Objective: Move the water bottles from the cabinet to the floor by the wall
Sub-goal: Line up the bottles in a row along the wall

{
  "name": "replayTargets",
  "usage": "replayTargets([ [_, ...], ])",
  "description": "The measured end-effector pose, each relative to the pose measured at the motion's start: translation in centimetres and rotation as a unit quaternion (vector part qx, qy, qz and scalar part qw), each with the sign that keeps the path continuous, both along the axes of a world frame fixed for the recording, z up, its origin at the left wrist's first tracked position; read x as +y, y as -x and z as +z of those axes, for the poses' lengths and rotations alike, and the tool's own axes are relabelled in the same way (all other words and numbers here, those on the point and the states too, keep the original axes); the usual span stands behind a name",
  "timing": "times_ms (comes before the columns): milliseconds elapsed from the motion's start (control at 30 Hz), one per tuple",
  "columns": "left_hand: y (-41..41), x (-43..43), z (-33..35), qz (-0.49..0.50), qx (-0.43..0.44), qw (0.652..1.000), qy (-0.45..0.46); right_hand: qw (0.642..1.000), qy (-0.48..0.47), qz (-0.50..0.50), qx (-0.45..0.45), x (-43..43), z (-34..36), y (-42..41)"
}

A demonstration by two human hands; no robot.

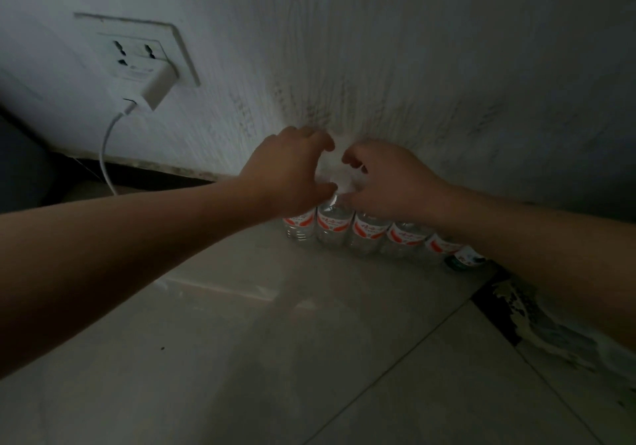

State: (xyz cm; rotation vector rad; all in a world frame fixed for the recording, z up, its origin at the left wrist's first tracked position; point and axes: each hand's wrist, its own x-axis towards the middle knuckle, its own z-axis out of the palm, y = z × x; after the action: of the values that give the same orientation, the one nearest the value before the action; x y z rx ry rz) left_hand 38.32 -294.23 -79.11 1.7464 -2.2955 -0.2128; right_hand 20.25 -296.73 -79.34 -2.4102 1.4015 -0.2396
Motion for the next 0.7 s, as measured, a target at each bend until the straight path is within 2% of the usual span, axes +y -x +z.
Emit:
replayTargets([
  [233, 2.5, 1.0, -0.5, -0.031, -0.017, 0.999, 0.021, 0.999, 0.037, -0.015, 0.024, 0.7, 0.7, 3.0],
  [700, 5.9, 1.6, -1.4, -0.031, -0.010, 0.999, 0.017, 0.996, 0.038, -0.071, 0.047, 3.7, 0.2, 8.6],
])
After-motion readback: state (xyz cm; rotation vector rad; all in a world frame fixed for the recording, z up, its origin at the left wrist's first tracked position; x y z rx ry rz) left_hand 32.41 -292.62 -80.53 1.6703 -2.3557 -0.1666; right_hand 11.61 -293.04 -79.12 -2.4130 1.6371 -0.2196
